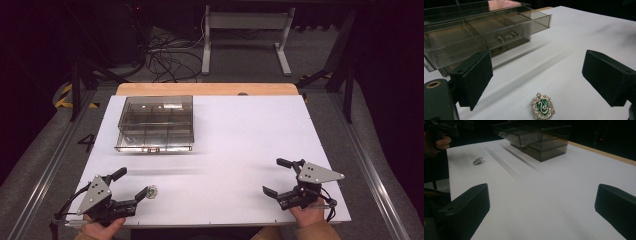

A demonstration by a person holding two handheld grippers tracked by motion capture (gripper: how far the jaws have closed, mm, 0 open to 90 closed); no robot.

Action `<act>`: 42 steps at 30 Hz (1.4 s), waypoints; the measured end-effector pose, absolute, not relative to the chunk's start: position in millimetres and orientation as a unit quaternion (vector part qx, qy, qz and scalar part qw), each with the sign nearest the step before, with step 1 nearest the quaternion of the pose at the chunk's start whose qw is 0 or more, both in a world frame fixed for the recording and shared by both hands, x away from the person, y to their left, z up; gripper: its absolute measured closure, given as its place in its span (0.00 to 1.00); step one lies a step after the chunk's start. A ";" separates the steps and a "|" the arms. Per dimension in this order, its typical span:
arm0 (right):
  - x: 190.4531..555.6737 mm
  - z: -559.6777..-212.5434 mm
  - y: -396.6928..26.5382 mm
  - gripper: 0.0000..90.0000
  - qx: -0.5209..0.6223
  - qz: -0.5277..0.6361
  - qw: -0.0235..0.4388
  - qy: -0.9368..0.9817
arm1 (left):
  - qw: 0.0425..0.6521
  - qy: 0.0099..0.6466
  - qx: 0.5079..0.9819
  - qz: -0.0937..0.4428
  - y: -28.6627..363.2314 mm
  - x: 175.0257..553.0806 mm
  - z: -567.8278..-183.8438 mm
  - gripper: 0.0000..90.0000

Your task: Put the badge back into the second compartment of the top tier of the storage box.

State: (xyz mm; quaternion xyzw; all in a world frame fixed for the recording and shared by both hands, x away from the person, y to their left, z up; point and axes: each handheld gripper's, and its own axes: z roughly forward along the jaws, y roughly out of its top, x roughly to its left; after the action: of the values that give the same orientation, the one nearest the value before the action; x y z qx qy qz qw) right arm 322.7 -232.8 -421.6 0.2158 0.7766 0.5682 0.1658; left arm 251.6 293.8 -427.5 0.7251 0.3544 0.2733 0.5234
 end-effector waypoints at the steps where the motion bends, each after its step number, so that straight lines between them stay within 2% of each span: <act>1: 322.7 -421.8 -232.7 0.01 0.216 0.568 0.165 0.777 | 0.523 0.354 0.725 0.275 293.8 251.4 -427.4 0.12; 14: 322.9 -422.7 -232.8 0.01 0.215 0.569 0.164 0.777 | 0.517 0.354 0.727 0.281 293.4 251.3 -427.2 0.14; 42: 323.7 -424.5 -230.3 0.02 0.215 0.564 0.156 0.782 | 0.496 0.379 0.745 0.233 283.9 271.8 -415.3 0.18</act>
State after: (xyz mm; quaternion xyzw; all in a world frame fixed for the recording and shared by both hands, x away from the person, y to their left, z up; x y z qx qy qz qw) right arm 323.7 -230.3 -424.5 0.2148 0.7822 0.5638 0.1556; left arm 271.8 283.9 -415.3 0.7455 0.3789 0.2332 0.4963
